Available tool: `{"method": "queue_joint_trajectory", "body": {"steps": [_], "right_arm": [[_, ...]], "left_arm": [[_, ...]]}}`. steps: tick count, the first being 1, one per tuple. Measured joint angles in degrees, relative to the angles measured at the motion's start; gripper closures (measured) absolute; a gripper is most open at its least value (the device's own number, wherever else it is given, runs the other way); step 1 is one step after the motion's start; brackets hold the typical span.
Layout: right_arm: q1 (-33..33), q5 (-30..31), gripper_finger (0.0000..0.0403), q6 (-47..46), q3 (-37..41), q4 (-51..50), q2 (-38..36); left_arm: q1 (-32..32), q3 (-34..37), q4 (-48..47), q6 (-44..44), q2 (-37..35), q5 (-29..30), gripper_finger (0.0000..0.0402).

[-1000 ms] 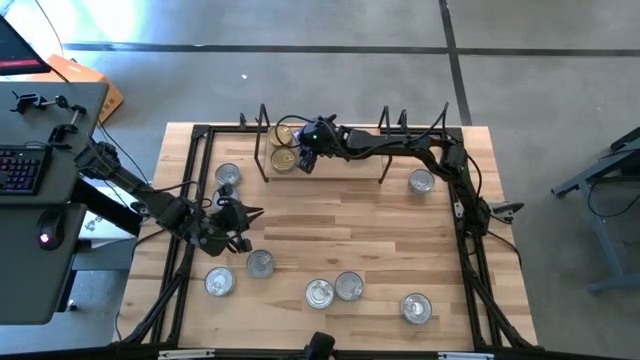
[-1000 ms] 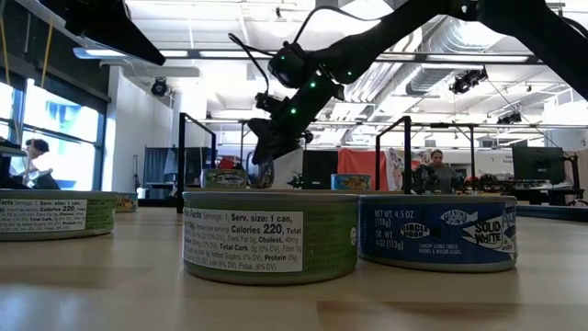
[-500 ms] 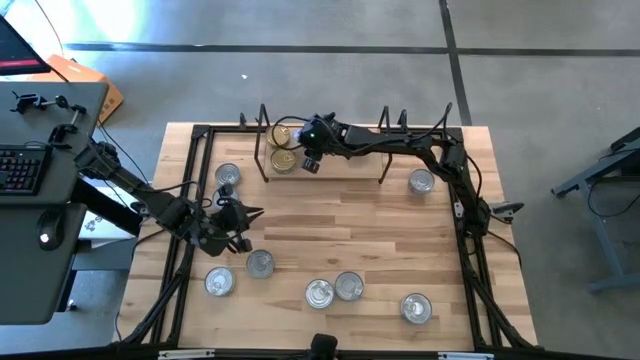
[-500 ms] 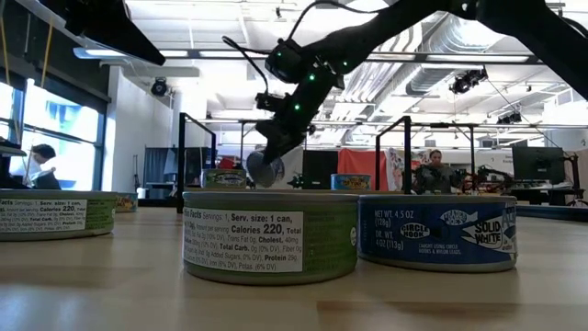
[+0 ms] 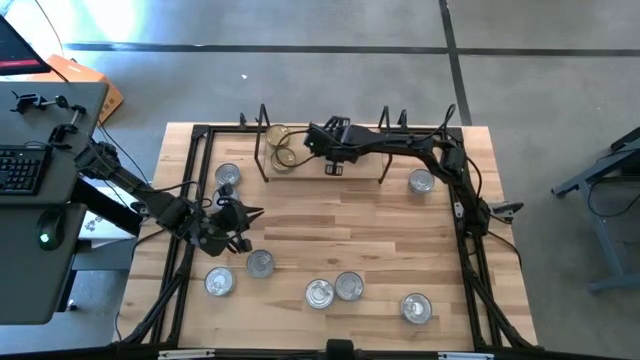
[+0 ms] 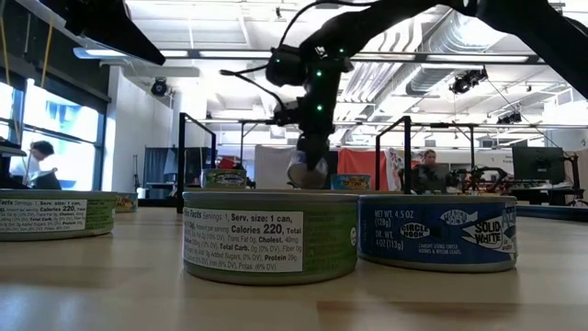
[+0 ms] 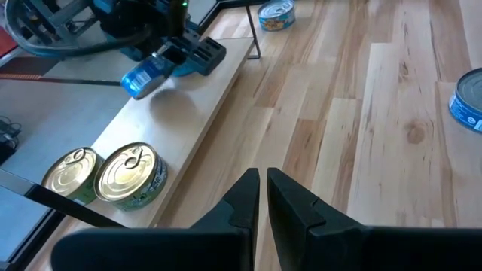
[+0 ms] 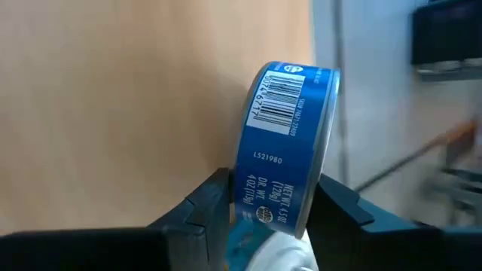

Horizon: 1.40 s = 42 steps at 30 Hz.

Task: Stack canned seafood by type on shelf
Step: Adjust the blue tuna can on the shelf

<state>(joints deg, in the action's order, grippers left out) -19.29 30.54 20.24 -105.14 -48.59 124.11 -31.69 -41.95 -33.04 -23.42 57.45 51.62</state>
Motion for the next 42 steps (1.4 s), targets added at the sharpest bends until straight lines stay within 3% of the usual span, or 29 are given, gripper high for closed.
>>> {"method": "queue_joint_trajectory", "body": {"steps": [9,18,21,25,31,42], "right_arm": [[-0.3,-6.1,0.0269,-0.2,-0.1,1.7,-0.2],[-0.6,-16.3,0.0194,-2.5,0.1,4.2,0.1],[-1.2,-17.3,0.0185,-4.4,0.1,4.9,0.1],[-2.4,-17.5,0.0186,-6.3,0.1,6.3,0.1],[-4.5,-23.3,0.0205,-8.6,0.1,7.3,0.1],[-5.9,-23.6,0.0254,-12.6,0.1,10.7,0.1]], "left_arm": [[0.0,0.0,0.7,0.0,0.0,0.0,0.0383],[0.0,0.0,0.7,0.0,0.0,0.0,0.0383],[0.0,0.0,0.7,0.0,0.0,0.0,0.0383],[0.0,0.0,0.7,-0.2,0.0,0.0,0.0383],[0.0,0.0,0.7,-0.4,0.0,0.0,0.0383],[0.0,0.0,0.7,-0.5,0.0,0.0,0.0383]]}}
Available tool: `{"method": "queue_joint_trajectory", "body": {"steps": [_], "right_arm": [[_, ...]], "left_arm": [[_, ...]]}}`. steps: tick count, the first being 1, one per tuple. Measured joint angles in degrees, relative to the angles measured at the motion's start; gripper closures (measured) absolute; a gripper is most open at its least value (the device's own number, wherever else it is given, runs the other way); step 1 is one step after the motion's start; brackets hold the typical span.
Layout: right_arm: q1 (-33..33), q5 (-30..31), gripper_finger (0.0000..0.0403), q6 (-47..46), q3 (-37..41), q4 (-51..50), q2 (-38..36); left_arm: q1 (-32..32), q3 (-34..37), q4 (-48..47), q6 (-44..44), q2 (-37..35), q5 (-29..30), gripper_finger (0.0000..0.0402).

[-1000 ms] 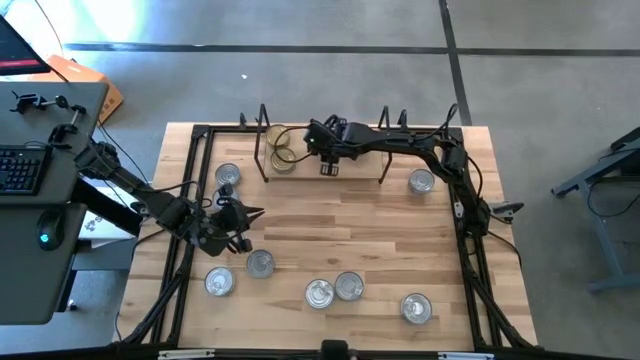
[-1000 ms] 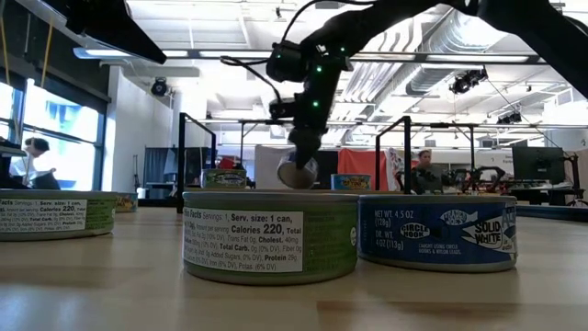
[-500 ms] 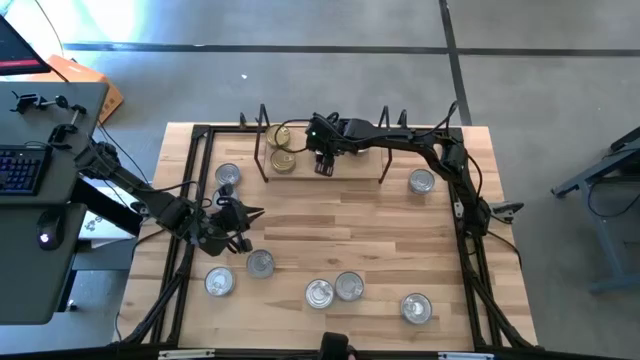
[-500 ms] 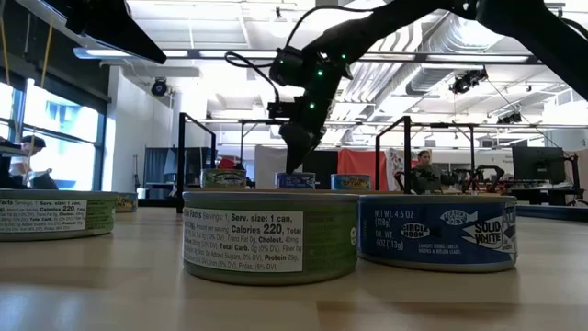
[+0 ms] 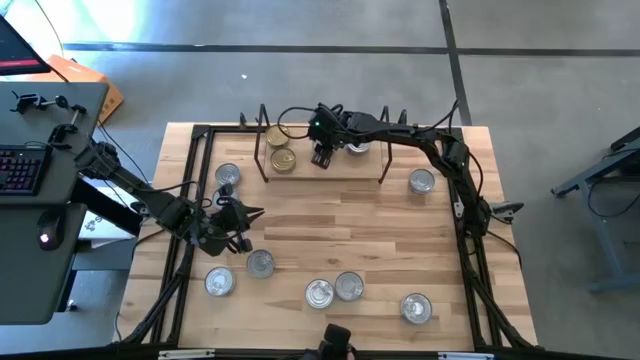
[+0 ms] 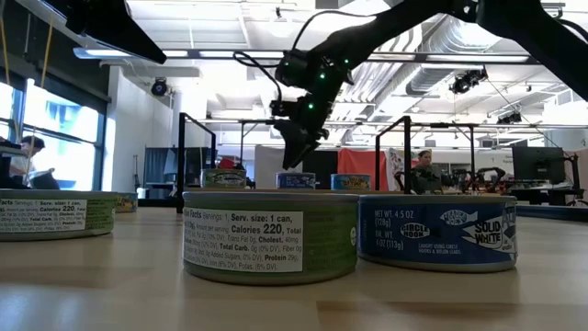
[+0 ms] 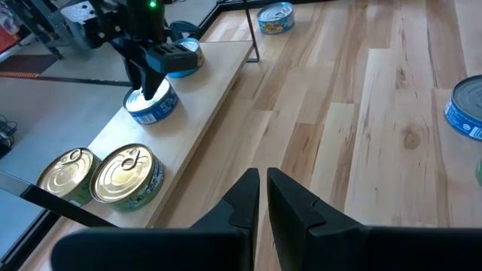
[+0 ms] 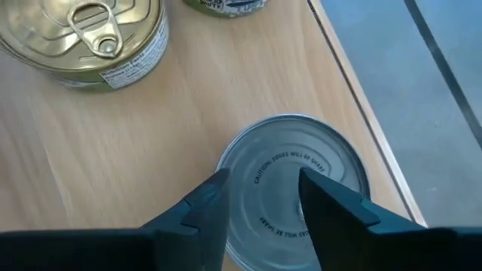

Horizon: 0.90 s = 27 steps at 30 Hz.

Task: Stack canned seafood by type on shelf
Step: Adjust the blue tuna can on the shelf

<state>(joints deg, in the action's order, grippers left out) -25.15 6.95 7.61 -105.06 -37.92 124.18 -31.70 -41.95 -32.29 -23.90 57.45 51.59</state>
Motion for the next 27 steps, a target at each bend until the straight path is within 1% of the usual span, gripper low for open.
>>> {"method": "queue_joint_trajectory", "body": {"steps": [4,8,16,20,23,27], "right_arm": [[-0.1,-0.2,0.0265,-0.3,0.0,-0.5,0.0],[-0.7,-0.1,0.0276,-2.7,0.0,-0.8,0.0],[-1.5,0.1,0.0298,-3.1,-0.3,0.2,2.6],[-1.5,0.6,0.0302,-2.8,-0.3,1.5,2.8],[-1.5,2.4,0.0302,-2.8,-0.2,3.3,2.8],[-1.5,2.4,0.0302,-2.7,-0.1,4.5,2.9]], "left_arm": [[0.0,0.0,0.0,0.0,0.0,0.0,0.0383],[0.0,0.0,0.0,0.0,0.0,0.0,0.0383],[0.0,0.0,0.1,0.0,0.1,0.0,0.0383],[0.0,0.0,0.1,0.0,0.3,0.0,0.0383],[0.0,0.0,0.0,0.0,0.3,0.0,0.0383],[0.0,0.0,0.1,0.0,0.3,0.0,0.0383]]}}
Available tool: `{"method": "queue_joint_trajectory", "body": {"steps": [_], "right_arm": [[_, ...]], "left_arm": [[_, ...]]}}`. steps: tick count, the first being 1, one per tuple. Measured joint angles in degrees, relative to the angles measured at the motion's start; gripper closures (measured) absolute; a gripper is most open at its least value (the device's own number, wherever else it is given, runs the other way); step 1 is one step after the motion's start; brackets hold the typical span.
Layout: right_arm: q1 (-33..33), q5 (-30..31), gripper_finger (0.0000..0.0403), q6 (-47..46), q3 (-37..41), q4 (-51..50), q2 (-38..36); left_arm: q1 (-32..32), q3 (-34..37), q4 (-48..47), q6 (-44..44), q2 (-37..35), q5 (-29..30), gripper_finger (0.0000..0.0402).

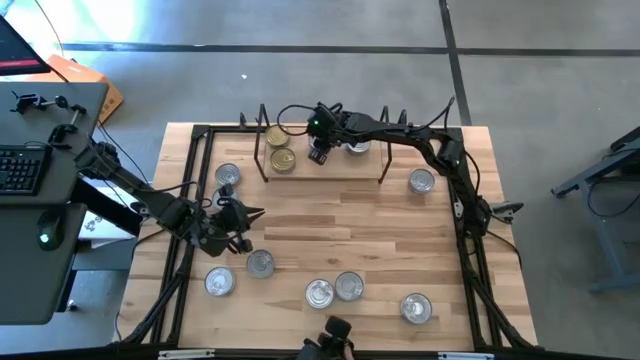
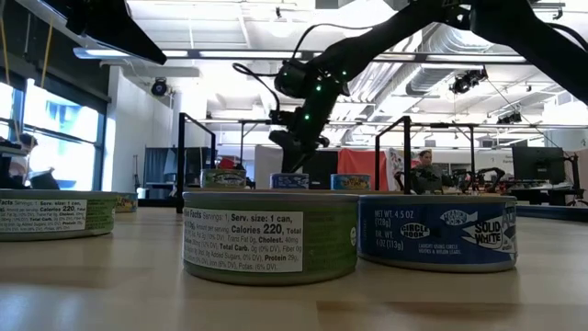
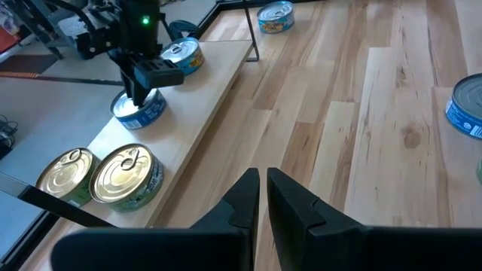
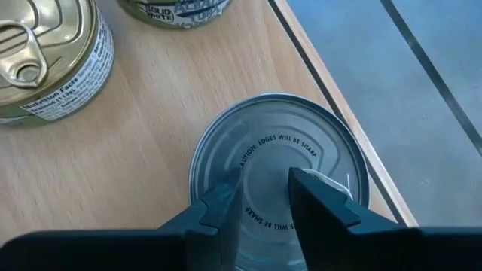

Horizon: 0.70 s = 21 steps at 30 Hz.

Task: Stack canned seafood by type on shelf
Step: Adjust the blue tuna can on the shelf, then adjust the green tuna can on the shelf

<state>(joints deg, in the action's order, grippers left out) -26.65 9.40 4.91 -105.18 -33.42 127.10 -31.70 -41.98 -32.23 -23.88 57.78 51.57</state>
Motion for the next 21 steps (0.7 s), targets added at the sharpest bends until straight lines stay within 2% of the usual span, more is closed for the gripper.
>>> {"method": "queue_joint_trajectory", "body": {"steps": [8,14,21], "right_arm": [[0.9,-1.3,0.0302,0.7,-2.8,4.1,-0.1],[1.8,-10.3,0.0313,1.5,-2.8,15.2,0.9],[-0.5,-20.6,0.0359,1.6,-2.8,26.4,3.3]], "left_arm": [[0.0,0.0,0.0,0.0,0.0,0.0,0.0383],[0.0,0.0,-0.1,0.0,0.0,0.0,0.0383],[0.0,0.0,-0.1,0.6,0.0,0.0,0.0383]]}}
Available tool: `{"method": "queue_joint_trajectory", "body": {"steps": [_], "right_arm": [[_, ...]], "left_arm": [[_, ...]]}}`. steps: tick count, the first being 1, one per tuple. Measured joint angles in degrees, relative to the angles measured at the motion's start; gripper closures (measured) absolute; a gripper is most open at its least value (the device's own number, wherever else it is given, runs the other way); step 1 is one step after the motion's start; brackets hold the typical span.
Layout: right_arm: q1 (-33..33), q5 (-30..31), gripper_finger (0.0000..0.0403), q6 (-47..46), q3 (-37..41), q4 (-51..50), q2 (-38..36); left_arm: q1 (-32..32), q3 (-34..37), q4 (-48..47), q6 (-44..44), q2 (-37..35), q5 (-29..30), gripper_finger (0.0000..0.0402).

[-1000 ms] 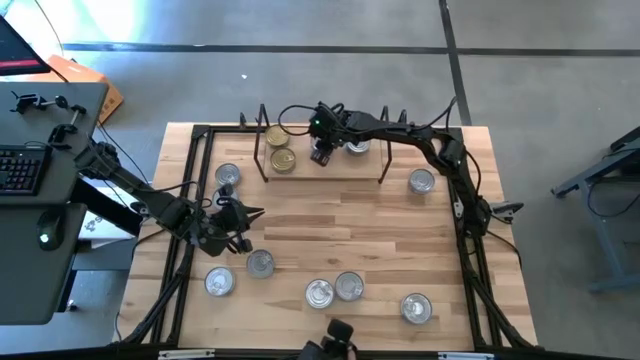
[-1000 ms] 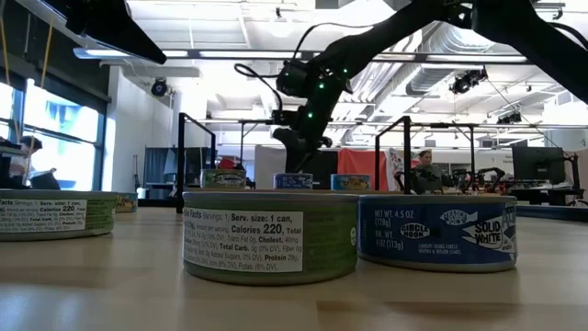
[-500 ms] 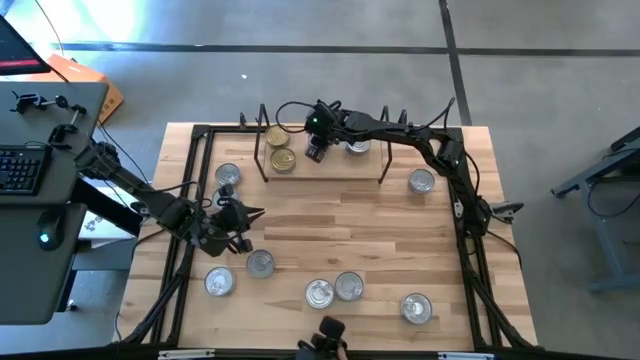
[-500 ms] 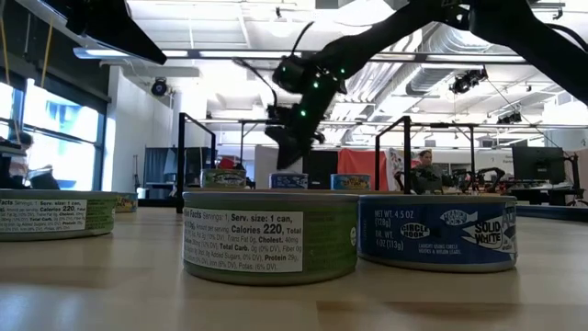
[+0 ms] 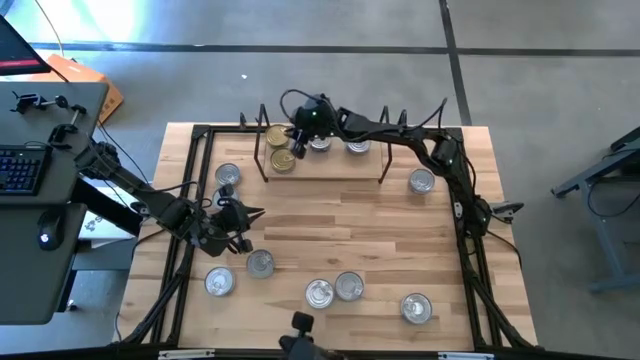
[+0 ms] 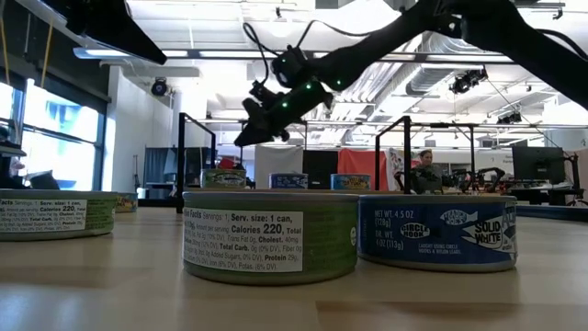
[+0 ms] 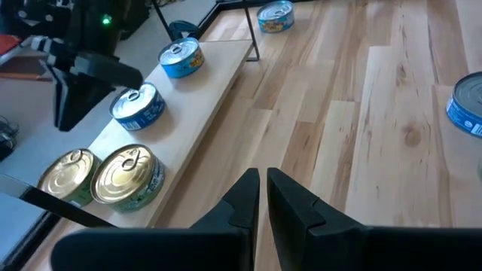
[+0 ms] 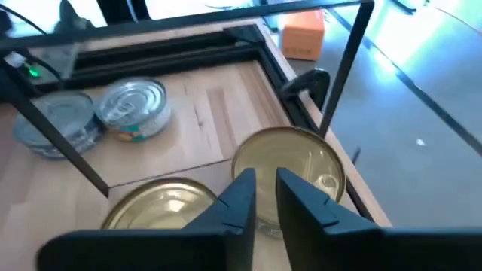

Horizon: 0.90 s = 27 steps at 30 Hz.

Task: Stack canned seafood by type on shelf
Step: Adjust the green tuna can on the shelf

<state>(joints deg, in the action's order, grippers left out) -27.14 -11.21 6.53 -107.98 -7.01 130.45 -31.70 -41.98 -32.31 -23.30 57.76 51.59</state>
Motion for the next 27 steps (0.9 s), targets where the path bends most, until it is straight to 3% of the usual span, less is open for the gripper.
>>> {"method": "queue_joint_trajectory", "body": {"steps": [5,9,12,17,22,27], "right_arm": [[-2.2,-2.9,0.0396,2.4,-0.1,-2.6,0.0],[-2.9,2.9,0.0398,5.2,0.0,-5.9,-0.9],[-1.9,8.9,0.0401,7.5,0.0,-7.3,-4.0],[2.1,9.1,0.0402,11.6,2.5,-9.6,-11.5],[7.5,8.8,0.0403,13.0,12.8,-10.2,-23.2],[13.8,8.8,0.0403,8.3,31.6,-7.3,-37.5]], "left_arm": [[0.5,0.0,0.4,1.4,0.0,0.2,0.0383],[1.5,0.0,0.3,-1.5,0.0,4.5,0.0383],[1.9,0.0,-2.8,-7.5,-0.6,11.4,0.0383],[2.2,0.0,-18.6,-27.5,-4.2,16.5,0.0383],[3.1,0.5,-36.8,-51.0,-6.1,16.1,0.0383],[6.8,6.3,-37.7,-58.9,-7.3,15.8,0.0388]]}}
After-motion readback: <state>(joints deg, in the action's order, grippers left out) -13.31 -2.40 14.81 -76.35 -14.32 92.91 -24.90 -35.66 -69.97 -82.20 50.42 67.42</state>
